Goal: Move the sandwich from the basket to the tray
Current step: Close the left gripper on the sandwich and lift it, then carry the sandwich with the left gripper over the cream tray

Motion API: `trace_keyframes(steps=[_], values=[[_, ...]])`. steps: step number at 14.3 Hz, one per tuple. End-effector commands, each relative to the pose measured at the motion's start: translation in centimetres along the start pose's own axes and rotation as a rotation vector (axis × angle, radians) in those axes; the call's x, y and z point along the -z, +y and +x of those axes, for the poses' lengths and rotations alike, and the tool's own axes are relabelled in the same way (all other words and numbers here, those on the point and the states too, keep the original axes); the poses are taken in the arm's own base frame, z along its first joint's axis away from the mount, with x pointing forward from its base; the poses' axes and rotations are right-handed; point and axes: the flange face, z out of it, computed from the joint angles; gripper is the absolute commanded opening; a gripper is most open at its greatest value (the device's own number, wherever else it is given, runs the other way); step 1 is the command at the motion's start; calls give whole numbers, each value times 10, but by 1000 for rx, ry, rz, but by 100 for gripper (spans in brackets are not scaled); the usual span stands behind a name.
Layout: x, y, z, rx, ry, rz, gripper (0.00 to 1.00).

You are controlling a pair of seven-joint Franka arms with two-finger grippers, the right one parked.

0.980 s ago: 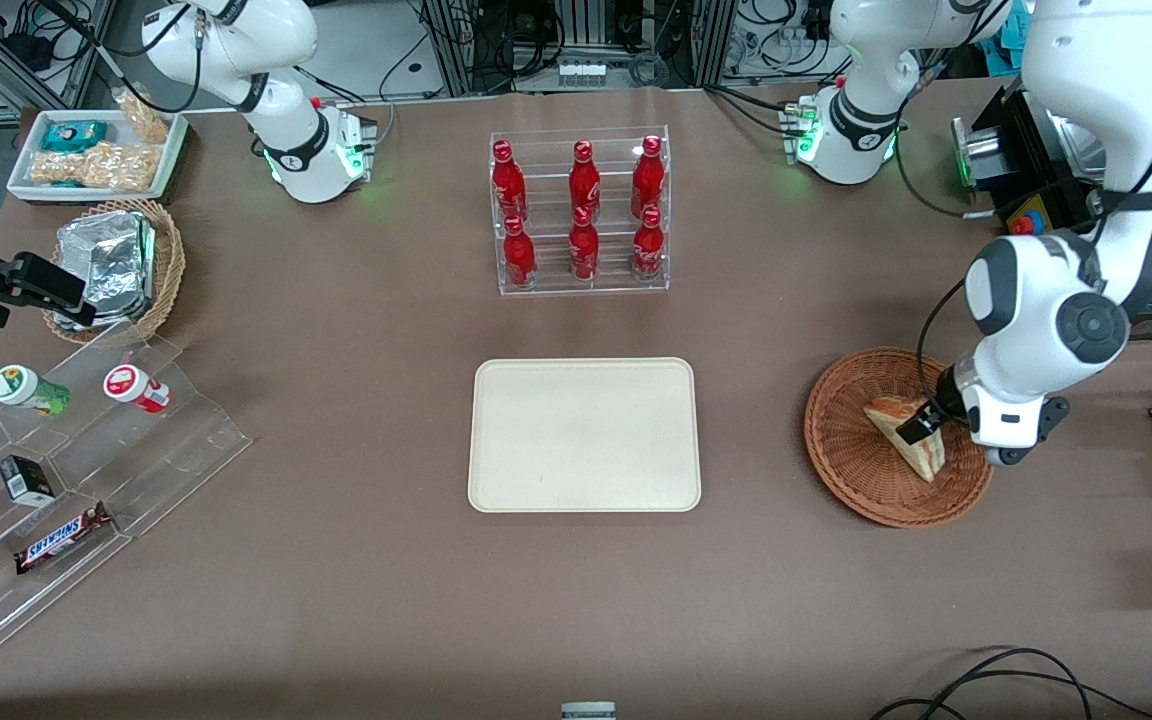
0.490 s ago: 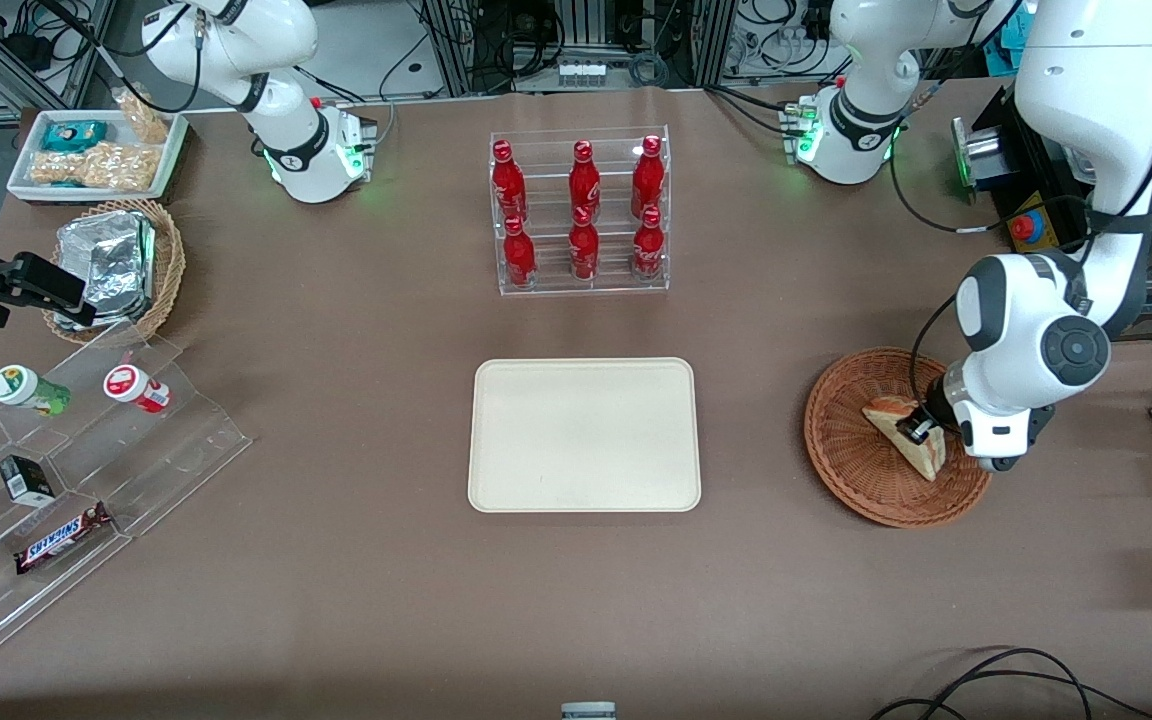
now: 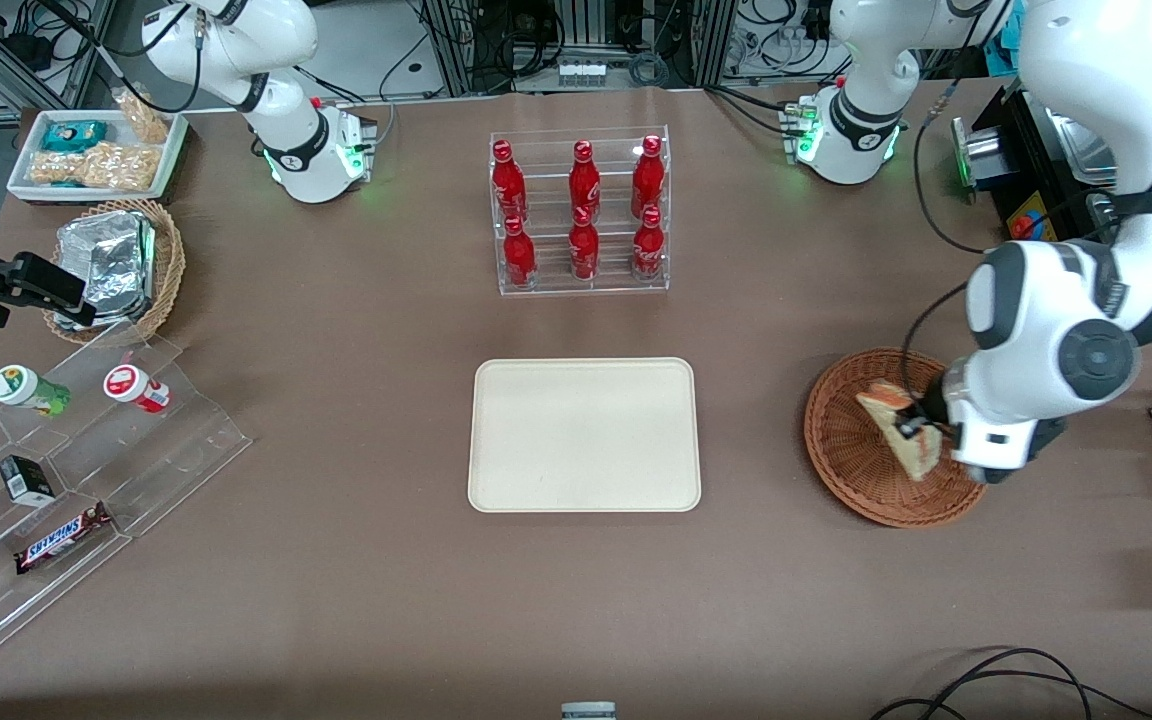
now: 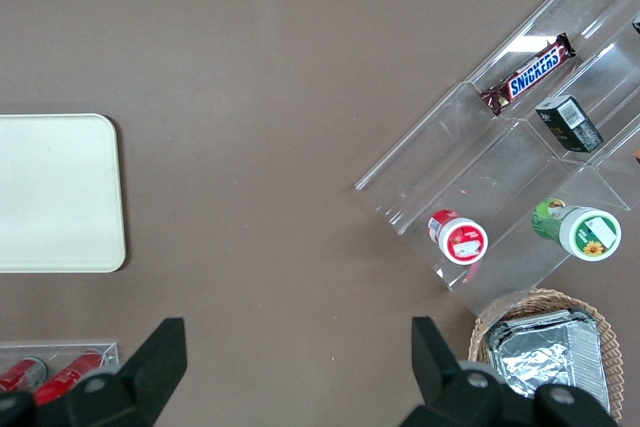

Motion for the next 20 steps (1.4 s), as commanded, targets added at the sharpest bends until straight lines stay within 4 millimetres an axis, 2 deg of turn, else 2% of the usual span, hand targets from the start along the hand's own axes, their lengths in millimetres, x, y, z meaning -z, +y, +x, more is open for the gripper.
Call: trace_keyframes(steps=[1,2,3,4,6,7,11,14,17,19,20], values=[[-4,70,-25,-238,37,-7,8],[1,99,-37,-272,50,-22,8],[0,124,-46,-271,52,-37,6],[-2,154,-62,-272,61,-37,2],[-16,205,-101,-281,64,-30,0],[-19,229,-114,-286,75,-40,0],[-37,295,-164,-298,127,-109,0],[-65,330,-199,-312,159,-161,0],[-80,347,-224,-340,156,-150,0],[-98,350,-226,-340,199,-100,1],[-103,350,-226,-322,214,-87,4]])
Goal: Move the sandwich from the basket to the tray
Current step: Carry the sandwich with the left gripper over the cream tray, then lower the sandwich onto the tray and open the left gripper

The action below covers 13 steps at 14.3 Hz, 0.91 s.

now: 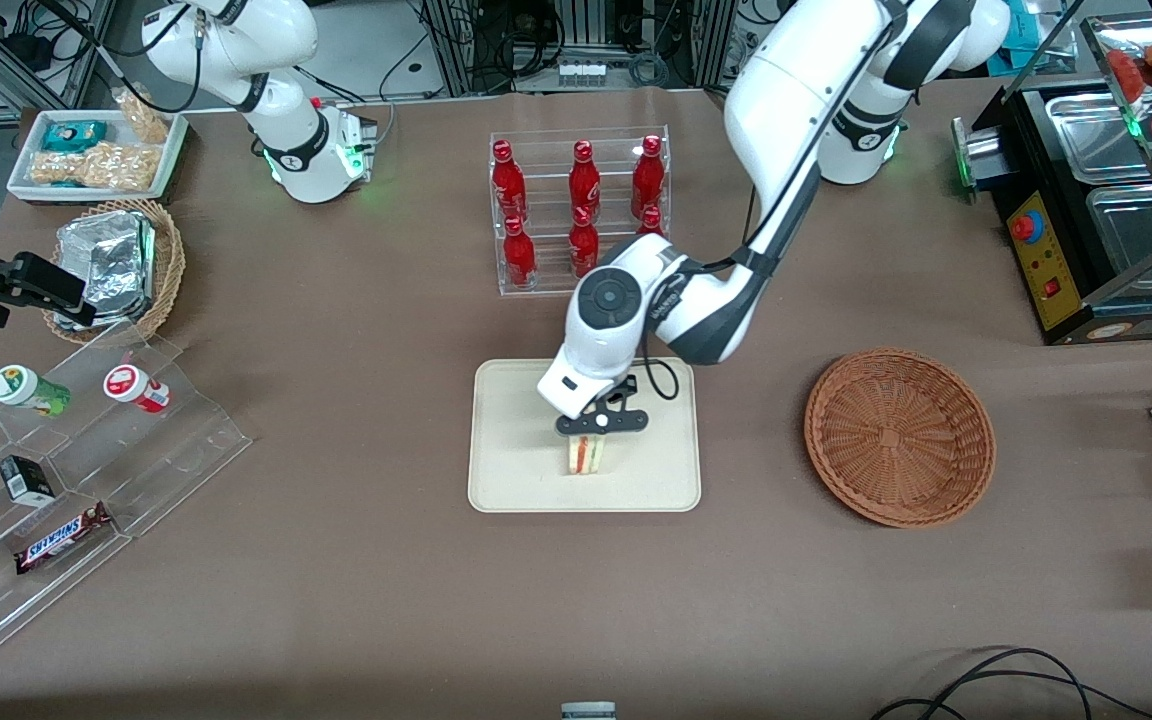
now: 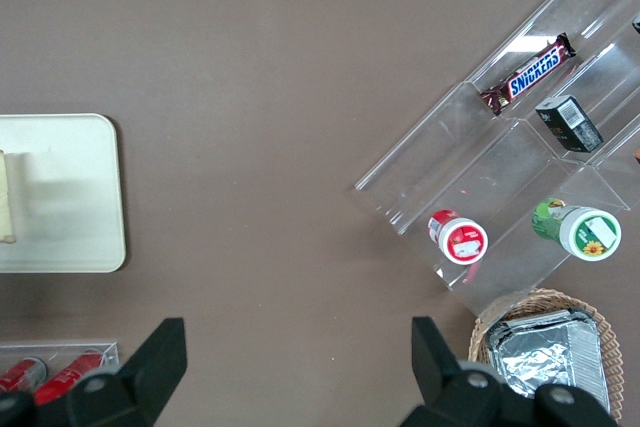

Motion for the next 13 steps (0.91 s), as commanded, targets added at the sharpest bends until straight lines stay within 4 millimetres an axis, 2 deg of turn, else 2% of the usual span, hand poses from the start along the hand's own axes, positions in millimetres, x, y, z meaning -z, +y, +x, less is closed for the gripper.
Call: trace_keyframes(steps=[1,2,4,5,7,9,11,12,13], values=[[-11,5,2,42,52,45,13],[-14,6,1,49,50,49,29],[-9,5,2,56,52,43,100],[-3,6,4,67,56,34,100],[32,3,9,76,80,15,100],[66,-15,24,117,68,41,100],[120,-29,29,111,88,47,100],[137,-49,39,121,68,80,100],[153,-59,41,143,55,90,100]])
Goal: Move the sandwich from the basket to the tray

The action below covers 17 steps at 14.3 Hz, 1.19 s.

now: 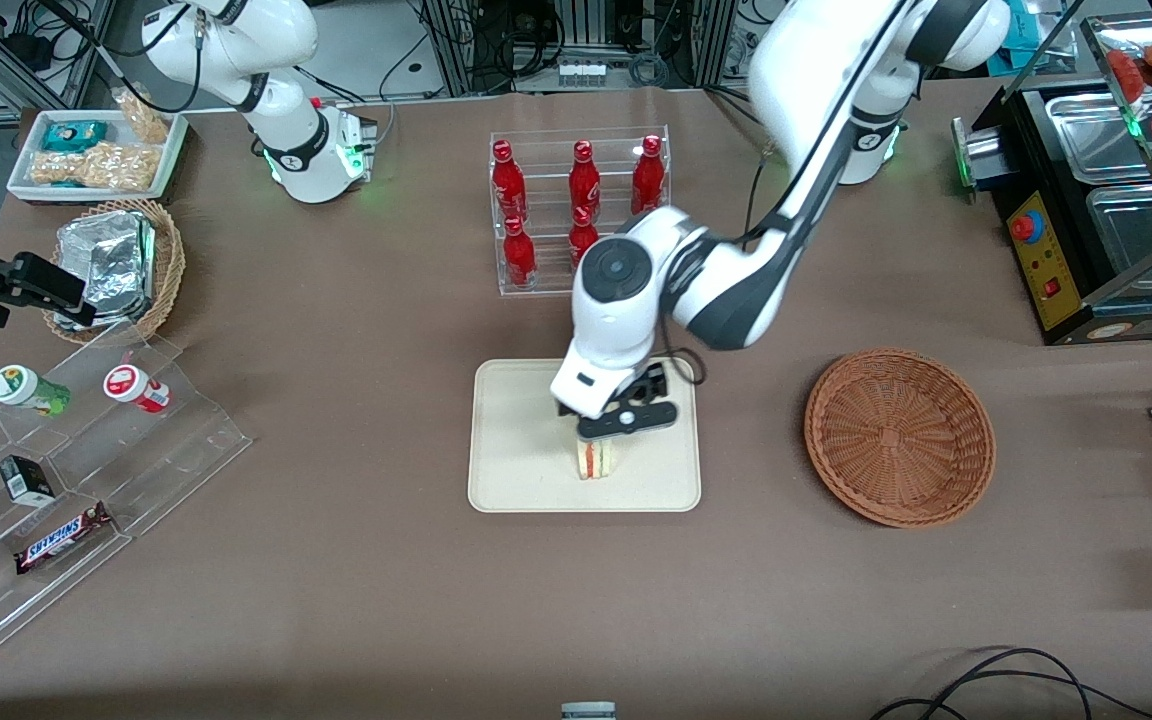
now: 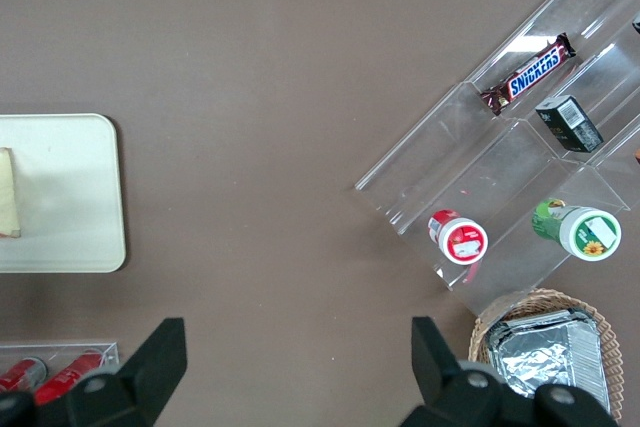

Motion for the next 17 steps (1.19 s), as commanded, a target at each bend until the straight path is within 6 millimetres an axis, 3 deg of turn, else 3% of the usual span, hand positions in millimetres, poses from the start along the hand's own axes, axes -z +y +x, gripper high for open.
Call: trace_keyframes(steps=[1,4,6,9,12,14,17], values=[[49,-46,20,49,-22,52,100],[60,-115,44,124,-86,103,100],[65,-167,59,79,-112,114,100],[81,-245,65,31,-166,79,100],[115,-315,62,-35,-226,96,100],[140,-354,62,-102,-258,95,100],[168,-379,59,-176,-242,104,100]])
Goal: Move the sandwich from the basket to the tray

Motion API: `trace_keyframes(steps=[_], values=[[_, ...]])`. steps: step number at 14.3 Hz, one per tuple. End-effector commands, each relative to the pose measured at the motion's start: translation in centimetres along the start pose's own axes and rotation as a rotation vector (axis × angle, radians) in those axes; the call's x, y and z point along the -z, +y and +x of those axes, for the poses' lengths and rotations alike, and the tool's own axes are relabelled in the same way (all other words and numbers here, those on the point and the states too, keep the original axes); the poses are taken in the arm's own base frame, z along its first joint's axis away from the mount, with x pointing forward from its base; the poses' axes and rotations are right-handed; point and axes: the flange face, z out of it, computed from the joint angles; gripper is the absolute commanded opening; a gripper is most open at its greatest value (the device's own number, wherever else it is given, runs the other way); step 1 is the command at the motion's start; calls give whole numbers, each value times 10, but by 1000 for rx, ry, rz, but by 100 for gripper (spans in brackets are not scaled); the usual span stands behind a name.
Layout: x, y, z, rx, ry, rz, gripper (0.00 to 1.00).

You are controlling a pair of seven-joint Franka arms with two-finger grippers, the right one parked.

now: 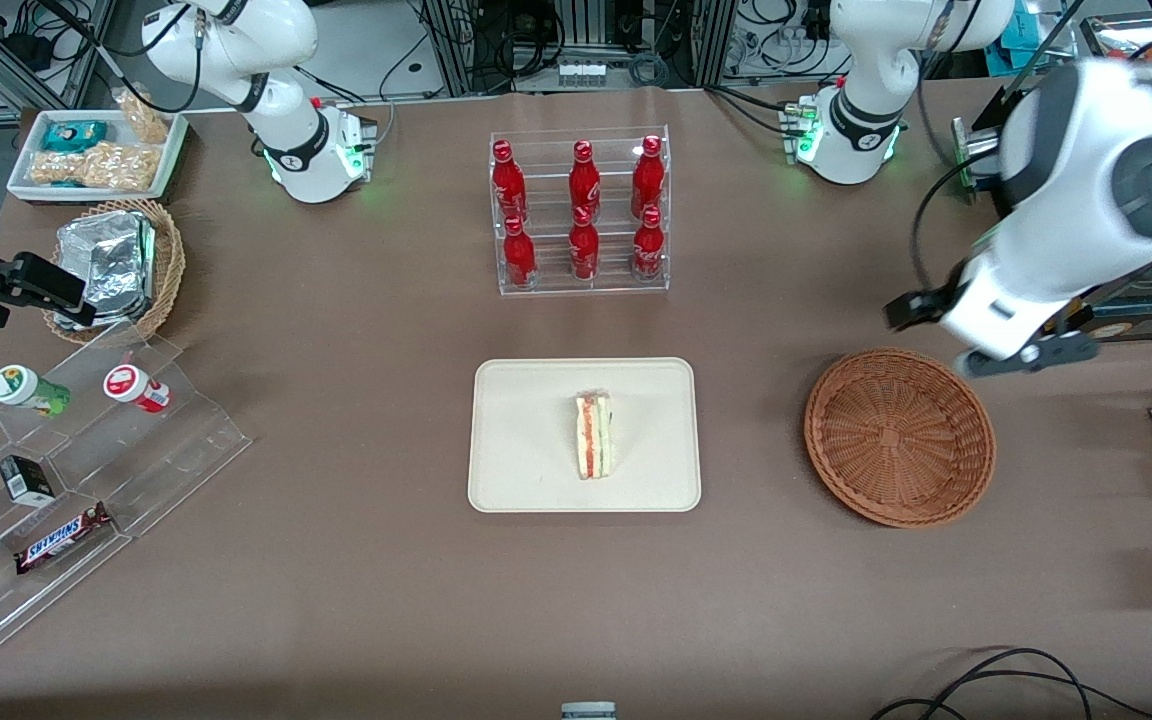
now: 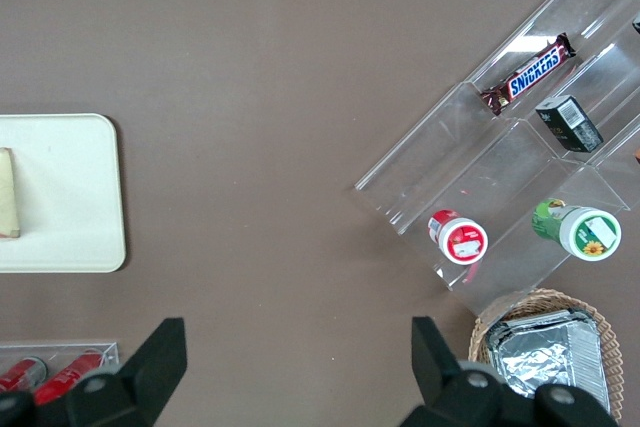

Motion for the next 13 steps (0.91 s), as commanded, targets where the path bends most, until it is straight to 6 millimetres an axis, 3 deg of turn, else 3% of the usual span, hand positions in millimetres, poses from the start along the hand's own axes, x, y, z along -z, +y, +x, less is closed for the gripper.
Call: trace_keyframes(steps=[1,2,3,13], values=[[16,-13,-19,-65,27,28,100],[18,-29,-15,-51,32,24,100],[20,-33,-13,-72,39,14,100],[53,-35,11,-102,203,-85,100]])
